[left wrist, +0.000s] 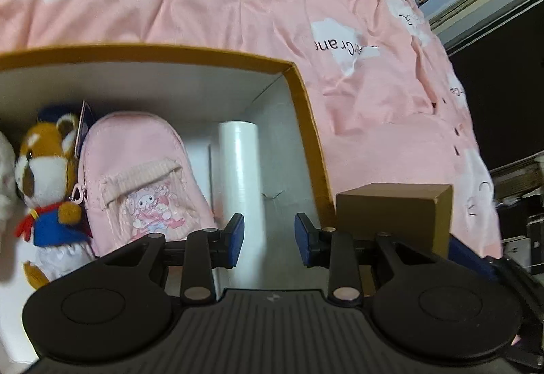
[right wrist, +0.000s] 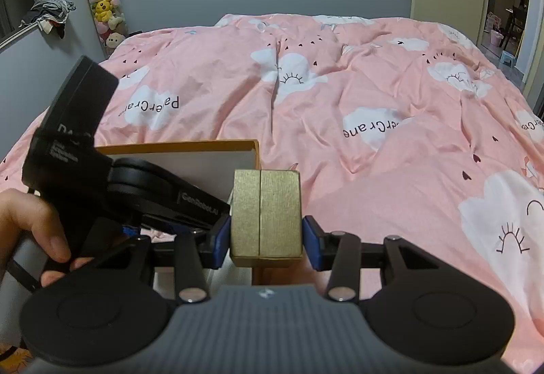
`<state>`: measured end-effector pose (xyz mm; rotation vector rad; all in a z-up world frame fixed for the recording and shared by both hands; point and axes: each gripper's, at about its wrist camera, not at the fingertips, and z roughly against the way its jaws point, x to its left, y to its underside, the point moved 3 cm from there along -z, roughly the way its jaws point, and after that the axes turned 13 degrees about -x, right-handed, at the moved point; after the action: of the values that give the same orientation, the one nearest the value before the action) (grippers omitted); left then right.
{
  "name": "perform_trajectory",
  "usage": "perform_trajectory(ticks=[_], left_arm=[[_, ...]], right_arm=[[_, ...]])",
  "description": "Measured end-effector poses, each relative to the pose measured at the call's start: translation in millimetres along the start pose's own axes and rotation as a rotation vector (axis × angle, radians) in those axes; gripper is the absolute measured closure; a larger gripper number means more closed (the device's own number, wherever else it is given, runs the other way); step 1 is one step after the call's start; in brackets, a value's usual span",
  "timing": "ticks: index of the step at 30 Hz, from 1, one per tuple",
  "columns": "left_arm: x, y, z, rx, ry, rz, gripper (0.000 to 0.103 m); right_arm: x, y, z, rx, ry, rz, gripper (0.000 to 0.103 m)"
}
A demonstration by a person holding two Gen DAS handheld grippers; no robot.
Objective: Organize objects
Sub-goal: 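Carry the white box and the gold box over the shoebox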
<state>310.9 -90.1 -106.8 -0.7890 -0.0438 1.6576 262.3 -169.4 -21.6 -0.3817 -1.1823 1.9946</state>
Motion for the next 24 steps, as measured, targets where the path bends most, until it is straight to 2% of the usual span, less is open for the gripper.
perform_trajectory(ticks=[5, 9, 11, 17, 21, 24], left_arm=[[4.6, 5.2, 9.3, 0.02, 0.001, -0.046, 0.071], [5.0, 20.4, 18.8, 0.076, -0.037, -0.151, 0.072], [4.3, 28.0, 17.9, 0.123, -0.029, -0.175, 0.072], [2.9, 36.6, -0.5, 0.23, -0.016, -0.137, 0.072], [0.4, 44.6, -8.3, 0.26, -0.028, -0.155, 0.072], [3.5, 45.8, -12.2, 0.263, -0.008, -0.115, 0.071]], right_arm=[[-2.4, 2.5, 2.9, 0.01, -0.005, -0.006, 0.056], [-0.8, 5.6, 6.2, 0.016, -0.015, 0.0, 0.056], [0.9, 6.9, 8.0, 0.017, -0.023, 0.001, 0.056], [2.1, 7.7, 9.1, 0.024, -0.033, -0.001, 0.056], [2.4, 10.7, 11.0, 0.03, -0.029, 0.009, 0.056], [1.2, 12.0, 10.1, 0.031, -0.027, 0.002, 0.056]])
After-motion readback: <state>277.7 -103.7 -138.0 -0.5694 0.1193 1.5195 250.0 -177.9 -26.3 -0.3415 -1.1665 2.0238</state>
